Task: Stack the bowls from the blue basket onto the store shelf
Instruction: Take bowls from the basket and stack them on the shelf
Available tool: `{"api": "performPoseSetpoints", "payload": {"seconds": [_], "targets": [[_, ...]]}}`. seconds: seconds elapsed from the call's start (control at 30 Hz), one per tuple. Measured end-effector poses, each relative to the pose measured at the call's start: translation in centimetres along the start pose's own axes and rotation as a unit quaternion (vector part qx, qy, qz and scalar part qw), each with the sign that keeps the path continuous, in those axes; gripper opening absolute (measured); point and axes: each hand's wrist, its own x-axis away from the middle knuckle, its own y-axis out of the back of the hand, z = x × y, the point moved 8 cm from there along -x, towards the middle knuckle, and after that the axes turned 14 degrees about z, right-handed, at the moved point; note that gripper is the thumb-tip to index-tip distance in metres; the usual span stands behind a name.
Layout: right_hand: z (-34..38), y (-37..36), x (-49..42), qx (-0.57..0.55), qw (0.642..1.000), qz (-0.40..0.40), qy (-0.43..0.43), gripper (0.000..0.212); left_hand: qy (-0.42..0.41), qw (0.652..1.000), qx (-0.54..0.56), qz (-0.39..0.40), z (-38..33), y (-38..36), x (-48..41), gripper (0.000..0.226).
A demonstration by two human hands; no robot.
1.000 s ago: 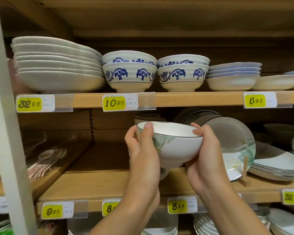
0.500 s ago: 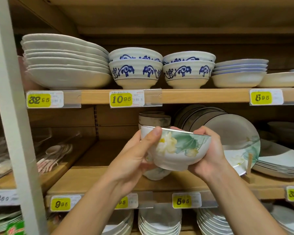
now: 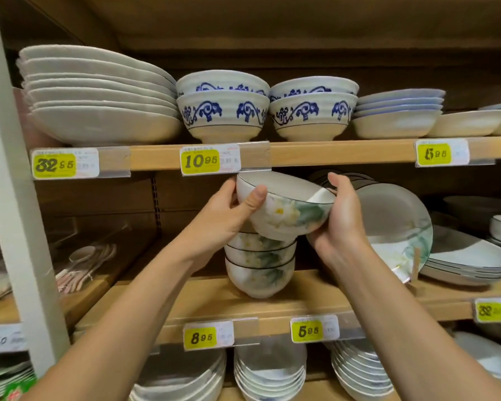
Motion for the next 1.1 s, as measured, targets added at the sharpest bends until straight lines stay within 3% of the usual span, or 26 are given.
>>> {"api": "performPoseSetpoints", "payload": {"seconds": [0.23, 0.37, 0.63, 1.0, 1.1], "targets": [[-1.6, 0.6, -3.6, 0.024, 0.999, -0.007, 0.043, 0.037, -0.005, 1.000, 0.000, 0.025, 3.3, 2.7, -2.0, 0.089], [-2.0, 0.1, -5.2, 0.055, 0.996, -0.015, 0.071, 0.034, -0.011, 1.000, 0.019, 0.009, 5.5, 3.7, -2.1, 0.069], [-4.7, 2.1, -6.9, 0.149, 0.983, -0.081, -0.066, 0.067, 0.063, 0.993, 0.089, -0.040, 10.4, 3.9, -1.7, 0.056], [-7.0, 3.1, -7.5, 0.146, 0.976, -0.069, -0.149, 0.077, 0.086, 0.992, 0.060, -0.065, 12.7, 3.6, -0.9, 0.083], [-7.3, 3.6, -7.4, 0.169, 0.971, -0.064, -0.156, 0.076, 0.084, 0.992, 0.067, -0.071, 12.9, 3.3, -0.8, 0.081]]}}
